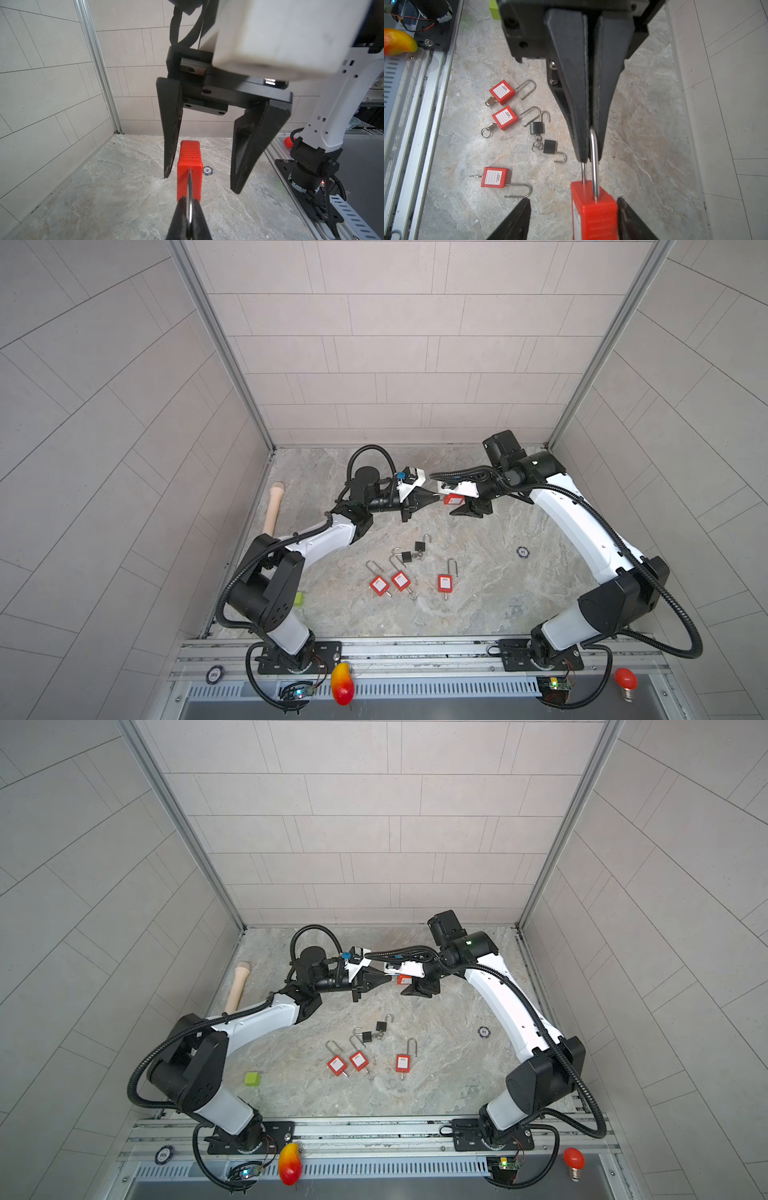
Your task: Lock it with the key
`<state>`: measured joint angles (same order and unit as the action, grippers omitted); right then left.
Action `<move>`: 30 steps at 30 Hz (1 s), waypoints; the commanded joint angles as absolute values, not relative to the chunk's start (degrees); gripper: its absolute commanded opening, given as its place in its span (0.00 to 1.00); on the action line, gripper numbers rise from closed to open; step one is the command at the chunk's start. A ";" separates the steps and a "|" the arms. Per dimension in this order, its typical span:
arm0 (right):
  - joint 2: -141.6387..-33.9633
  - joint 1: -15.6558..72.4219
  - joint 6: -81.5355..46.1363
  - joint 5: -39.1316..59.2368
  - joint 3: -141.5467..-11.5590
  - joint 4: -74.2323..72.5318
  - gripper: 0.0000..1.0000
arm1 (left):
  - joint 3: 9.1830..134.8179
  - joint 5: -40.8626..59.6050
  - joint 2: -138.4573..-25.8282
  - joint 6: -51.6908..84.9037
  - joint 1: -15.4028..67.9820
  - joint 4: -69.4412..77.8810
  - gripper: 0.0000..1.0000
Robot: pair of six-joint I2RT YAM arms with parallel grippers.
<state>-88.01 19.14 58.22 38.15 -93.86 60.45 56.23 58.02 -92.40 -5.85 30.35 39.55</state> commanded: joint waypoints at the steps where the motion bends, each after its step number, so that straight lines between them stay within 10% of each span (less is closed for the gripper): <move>1: -86.09 18.08 57.31 38.07 -95.35 61.31 0.72 | 57.80 59.27 -92.81 -5.36 29.85 43.41 0.00; 30: -83.66 10.27 50.86 32.92 -99.23 71.37 0.77 | 58.35 59.96 -90.30 -6.11 28.65 41.10 0.00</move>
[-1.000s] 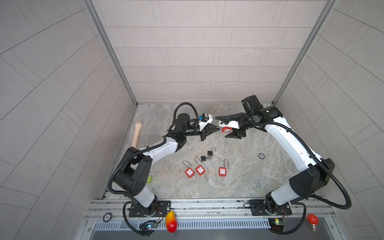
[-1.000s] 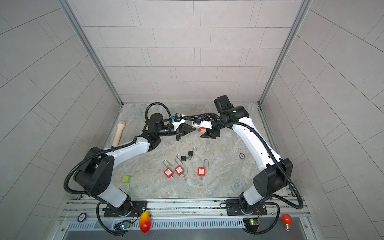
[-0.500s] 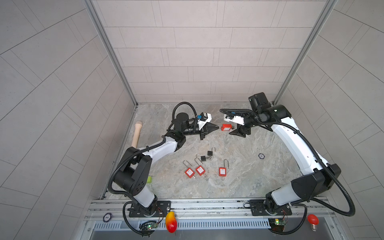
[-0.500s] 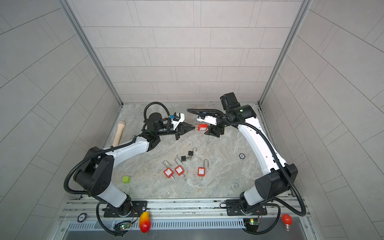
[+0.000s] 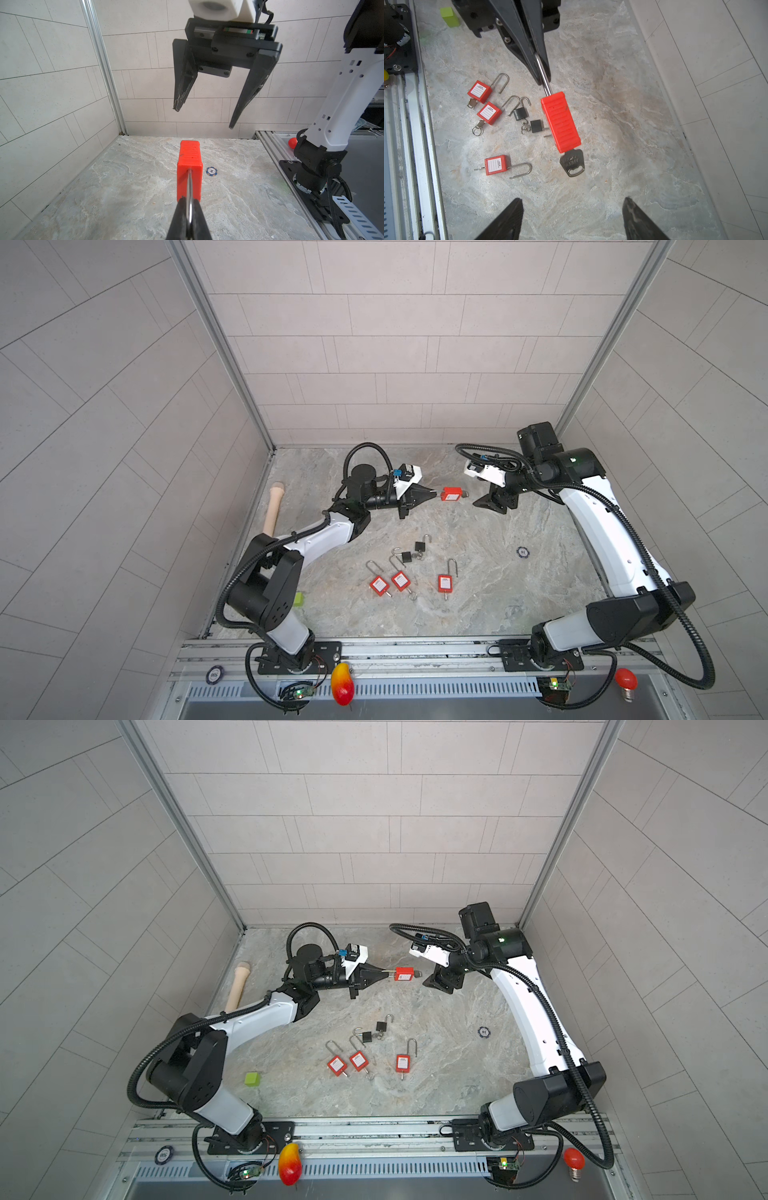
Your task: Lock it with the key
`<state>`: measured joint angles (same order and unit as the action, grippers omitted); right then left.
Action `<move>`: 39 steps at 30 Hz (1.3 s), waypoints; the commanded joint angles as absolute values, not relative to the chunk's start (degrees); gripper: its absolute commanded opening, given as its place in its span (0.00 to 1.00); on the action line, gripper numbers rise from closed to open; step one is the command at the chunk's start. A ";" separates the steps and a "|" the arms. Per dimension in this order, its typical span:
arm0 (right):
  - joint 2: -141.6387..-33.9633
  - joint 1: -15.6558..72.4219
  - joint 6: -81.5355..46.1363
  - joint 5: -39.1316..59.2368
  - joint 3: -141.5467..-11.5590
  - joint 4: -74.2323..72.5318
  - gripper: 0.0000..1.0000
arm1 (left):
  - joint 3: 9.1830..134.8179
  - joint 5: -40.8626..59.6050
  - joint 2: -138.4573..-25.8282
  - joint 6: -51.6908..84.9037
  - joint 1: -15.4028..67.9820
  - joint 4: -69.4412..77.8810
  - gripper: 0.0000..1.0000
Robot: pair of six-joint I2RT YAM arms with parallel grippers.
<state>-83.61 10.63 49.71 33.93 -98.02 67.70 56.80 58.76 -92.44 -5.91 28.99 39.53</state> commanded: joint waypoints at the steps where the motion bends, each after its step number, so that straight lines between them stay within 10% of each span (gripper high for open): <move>1: -83.91 10.08 50.93 32.98 -99.53 71.81 0.77 | 58.33 60.03 -90.14 -6.23 28.66 40.96 0.00; 39: -92.95 10.66 52.62 39.24 -104.29 76.72 0.49 | 59.97 62.75 -89.99 -6.86 30.62 40.85 0.00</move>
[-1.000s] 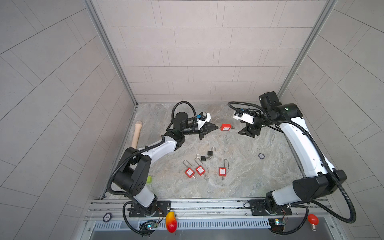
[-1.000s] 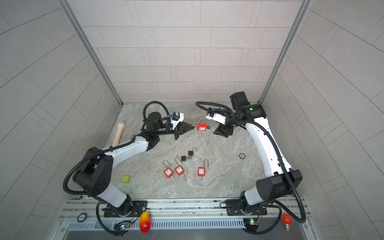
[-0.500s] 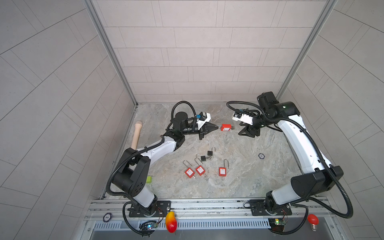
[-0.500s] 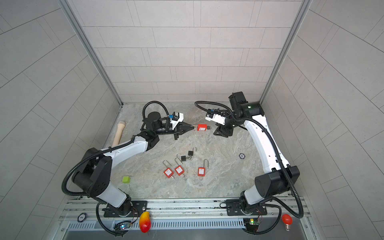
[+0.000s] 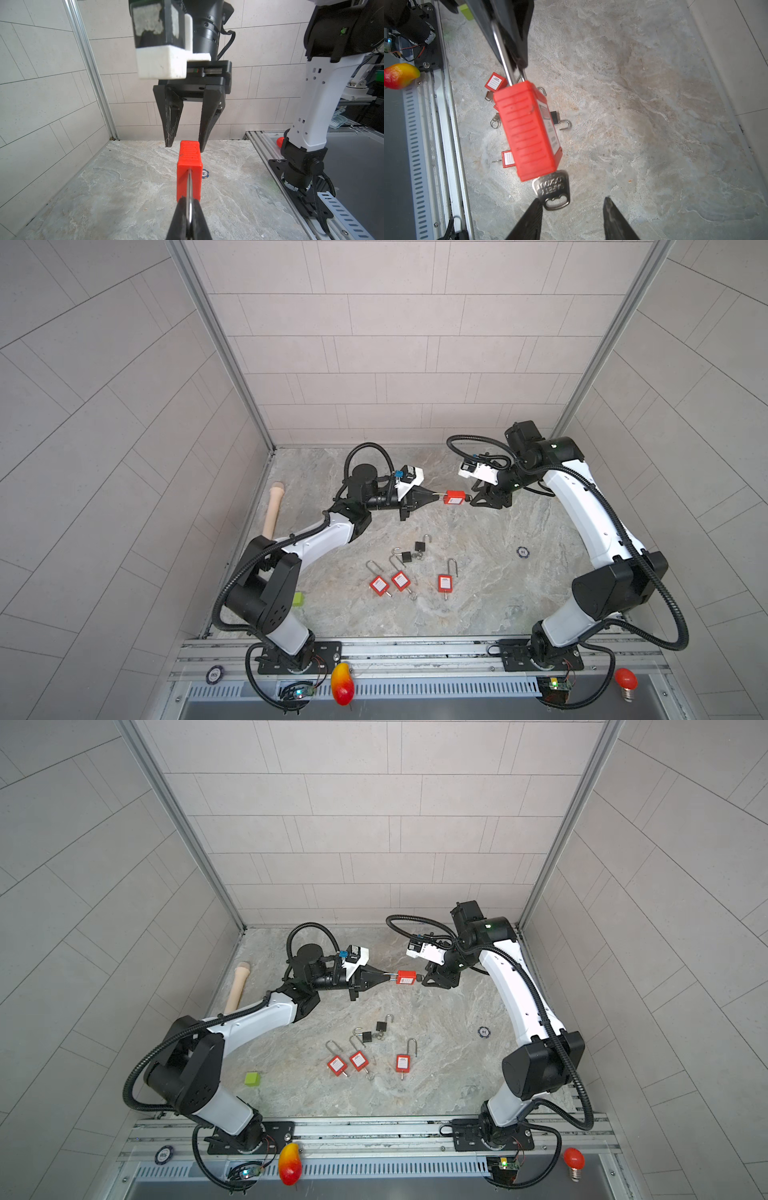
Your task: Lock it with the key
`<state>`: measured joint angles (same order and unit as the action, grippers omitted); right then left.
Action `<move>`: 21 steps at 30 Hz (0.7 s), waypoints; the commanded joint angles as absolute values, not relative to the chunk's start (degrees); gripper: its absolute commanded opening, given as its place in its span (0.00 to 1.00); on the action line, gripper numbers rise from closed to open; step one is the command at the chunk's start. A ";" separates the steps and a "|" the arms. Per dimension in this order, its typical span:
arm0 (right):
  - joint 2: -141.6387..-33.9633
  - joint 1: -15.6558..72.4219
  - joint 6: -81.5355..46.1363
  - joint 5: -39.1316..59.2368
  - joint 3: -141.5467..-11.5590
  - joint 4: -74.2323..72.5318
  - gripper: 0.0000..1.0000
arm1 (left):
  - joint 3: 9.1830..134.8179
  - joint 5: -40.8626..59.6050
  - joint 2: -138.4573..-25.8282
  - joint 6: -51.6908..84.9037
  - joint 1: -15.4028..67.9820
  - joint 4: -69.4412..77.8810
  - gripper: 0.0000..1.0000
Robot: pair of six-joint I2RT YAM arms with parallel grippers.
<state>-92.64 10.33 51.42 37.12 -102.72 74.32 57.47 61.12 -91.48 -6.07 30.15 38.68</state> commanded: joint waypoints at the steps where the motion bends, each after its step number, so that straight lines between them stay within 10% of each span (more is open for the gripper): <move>1: -93.21 10.74 52.70 39.45 -104.58 77.19 0.49 | 60.03 62.75 -90.04 -6.84 30.83 40.96 0.00; 15: -93.69 11.95 54.12 40.53 -103.85 74.86 0.41 | 60.64 62.19 -91.14 -6.06 31.55 41.93 0.00; 21: -91.89 10.60 52.84 37.66 -104.15 76.04 0.53 | 60.68 62.23 -91.51 -5.93 31.55 42.06 0.00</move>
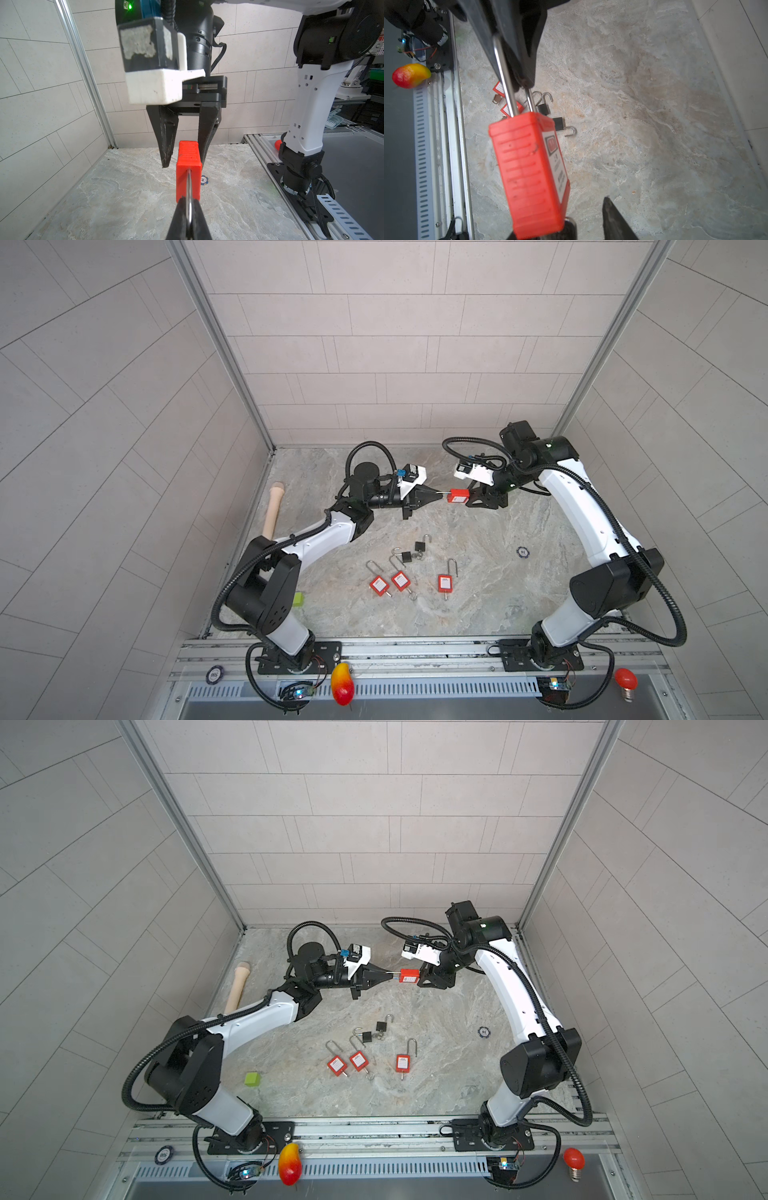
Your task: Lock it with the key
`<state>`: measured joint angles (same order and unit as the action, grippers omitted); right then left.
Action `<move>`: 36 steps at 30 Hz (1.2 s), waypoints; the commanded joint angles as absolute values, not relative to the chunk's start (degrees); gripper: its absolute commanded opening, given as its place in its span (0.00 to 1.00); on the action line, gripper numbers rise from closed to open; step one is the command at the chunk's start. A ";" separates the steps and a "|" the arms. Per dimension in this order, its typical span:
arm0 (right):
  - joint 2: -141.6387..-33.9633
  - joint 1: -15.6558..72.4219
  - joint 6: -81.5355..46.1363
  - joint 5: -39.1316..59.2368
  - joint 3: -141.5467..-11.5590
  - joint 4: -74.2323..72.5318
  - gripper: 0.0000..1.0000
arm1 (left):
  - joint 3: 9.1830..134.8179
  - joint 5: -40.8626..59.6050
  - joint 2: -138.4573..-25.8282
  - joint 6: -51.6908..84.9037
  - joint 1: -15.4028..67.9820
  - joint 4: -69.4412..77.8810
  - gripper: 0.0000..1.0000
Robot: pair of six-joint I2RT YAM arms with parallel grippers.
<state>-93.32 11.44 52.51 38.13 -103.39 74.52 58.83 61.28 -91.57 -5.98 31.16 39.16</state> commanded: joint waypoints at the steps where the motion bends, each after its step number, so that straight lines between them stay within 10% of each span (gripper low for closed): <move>1: -91.72 10.24 52.54 37.47 -104.07 76.47 0.54 | 60.69 62.23 -91.43 -6.04 31.56 42.01 0.00; 36: -93.20 10.73 58.43 39.81 -103.14 78.24 0.36 | 62.06 63.02 -92.25 -6.42 32.30 41.59 0.00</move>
